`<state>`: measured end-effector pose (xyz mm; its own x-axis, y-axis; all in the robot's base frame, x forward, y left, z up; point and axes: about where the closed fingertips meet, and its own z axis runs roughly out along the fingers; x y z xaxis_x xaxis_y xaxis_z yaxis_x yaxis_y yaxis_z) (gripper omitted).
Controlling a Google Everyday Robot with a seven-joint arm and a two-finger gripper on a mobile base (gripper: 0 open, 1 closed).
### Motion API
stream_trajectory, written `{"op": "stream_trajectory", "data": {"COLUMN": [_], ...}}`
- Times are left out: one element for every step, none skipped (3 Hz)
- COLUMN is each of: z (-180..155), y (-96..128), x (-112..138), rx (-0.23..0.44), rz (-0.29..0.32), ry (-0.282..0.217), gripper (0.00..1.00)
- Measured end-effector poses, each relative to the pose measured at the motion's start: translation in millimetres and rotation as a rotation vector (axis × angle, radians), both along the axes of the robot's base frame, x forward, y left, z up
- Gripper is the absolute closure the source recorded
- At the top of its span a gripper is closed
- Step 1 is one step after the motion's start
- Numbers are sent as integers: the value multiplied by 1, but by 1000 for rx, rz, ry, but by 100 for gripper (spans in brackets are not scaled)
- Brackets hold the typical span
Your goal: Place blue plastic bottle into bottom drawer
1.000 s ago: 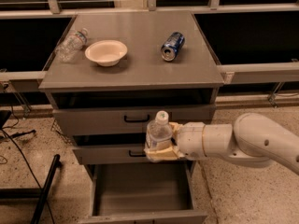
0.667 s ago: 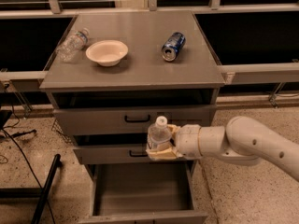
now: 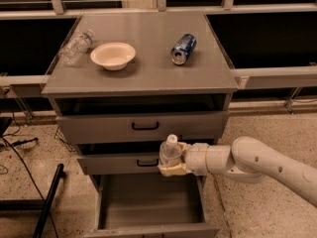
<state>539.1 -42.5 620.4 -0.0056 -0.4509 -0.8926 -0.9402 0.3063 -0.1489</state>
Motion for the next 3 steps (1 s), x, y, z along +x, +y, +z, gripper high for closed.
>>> {"op": "stream_trajectory", "data": {"z": [0, -23, -60], "y": [0, 3, 9], "x": [0, -6, -17], "rx": [0, 2, 20], "rz": [0, 11, 24], "ry": [0, 37, 83], "gripper": [100, 100, 100]}}
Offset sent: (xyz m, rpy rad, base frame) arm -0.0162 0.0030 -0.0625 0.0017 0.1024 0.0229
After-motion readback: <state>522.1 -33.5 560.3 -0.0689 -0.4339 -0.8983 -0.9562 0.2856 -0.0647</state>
